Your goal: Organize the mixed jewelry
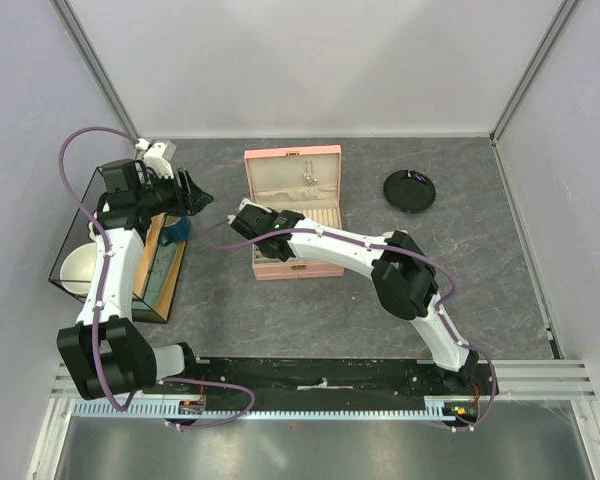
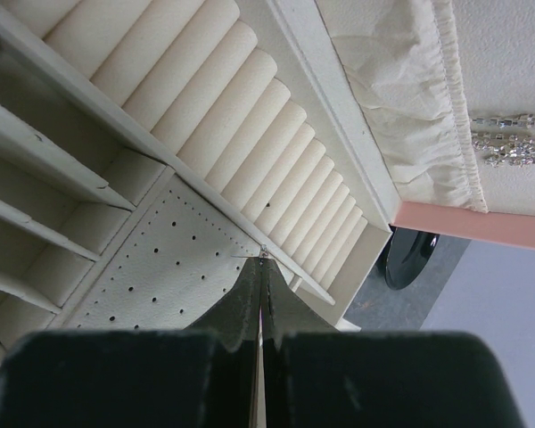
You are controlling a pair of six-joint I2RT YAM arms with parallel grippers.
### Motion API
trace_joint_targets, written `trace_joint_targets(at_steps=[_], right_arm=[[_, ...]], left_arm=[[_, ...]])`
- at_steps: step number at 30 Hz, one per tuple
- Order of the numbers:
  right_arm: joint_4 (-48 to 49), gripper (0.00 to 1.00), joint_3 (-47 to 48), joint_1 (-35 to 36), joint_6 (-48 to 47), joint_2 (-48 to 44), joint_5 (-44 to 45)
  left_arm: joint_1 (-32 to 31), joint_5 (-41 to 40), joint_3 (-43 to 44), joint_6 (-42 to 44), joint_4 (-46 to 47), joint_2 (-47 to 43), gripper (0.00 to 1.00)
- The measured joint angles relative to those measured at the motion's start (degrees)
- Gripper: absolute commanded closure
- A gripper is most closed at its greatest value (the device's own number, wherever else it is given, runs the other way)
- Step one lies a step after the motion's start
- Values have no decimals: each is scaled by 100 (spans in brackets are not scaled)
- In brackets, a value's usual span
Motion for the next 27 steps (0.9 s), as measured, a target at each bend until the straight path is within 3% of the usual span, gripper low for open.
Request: trace_joint_targets(at_steps=[27], right_arm=[[-2, 100, -98, 0, 44, 2, -4]], left_arm=[[26, 2, 0, 0, 2, 0, 41]])
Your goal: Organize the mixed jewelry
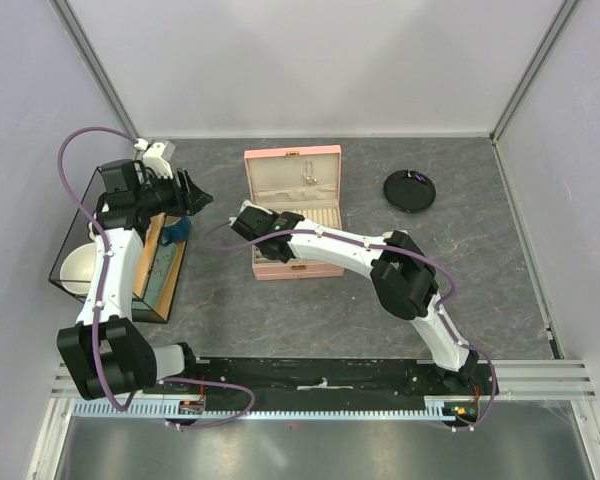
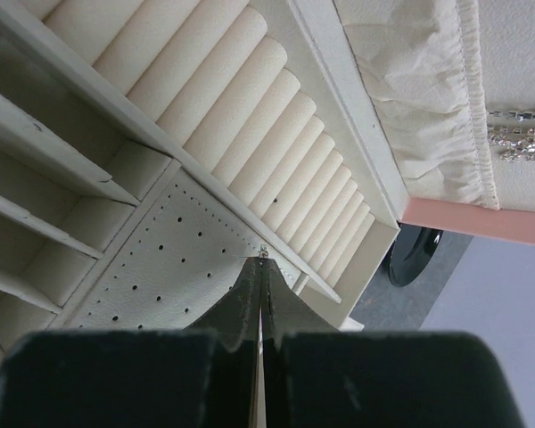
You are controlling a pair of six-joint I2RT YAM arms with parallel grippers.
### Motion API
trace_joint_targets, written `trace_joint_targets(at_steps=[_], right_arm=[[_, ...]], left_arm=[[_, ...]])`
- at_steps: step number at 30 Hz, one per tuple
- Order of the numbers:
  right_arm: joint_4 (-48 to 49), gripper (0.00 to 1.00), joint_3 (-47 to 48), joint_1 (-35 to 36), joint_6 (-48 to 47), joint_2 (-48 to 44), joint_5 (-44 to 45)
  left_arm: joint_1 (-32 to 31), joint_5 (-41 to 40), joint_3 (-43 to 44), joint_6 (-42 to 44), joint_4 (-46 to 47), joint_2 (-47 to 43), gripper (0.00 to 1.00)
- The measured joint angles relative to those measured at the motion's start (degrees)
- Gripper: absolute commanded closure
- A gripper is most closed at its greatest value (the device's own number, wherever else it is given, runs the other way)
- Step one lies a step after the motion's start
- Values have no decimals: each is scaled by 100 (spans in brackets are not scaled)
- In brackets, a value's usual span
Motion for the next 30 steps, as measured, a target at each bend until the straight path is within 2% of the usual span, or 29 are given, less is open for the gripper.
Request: trace_joint_targets(at_steps=[30], right_arm=[[2, 100, 39, 0, -2, 90, 17]], left_arm=[[35, 103, 0, 0, 0, 0, 41]])
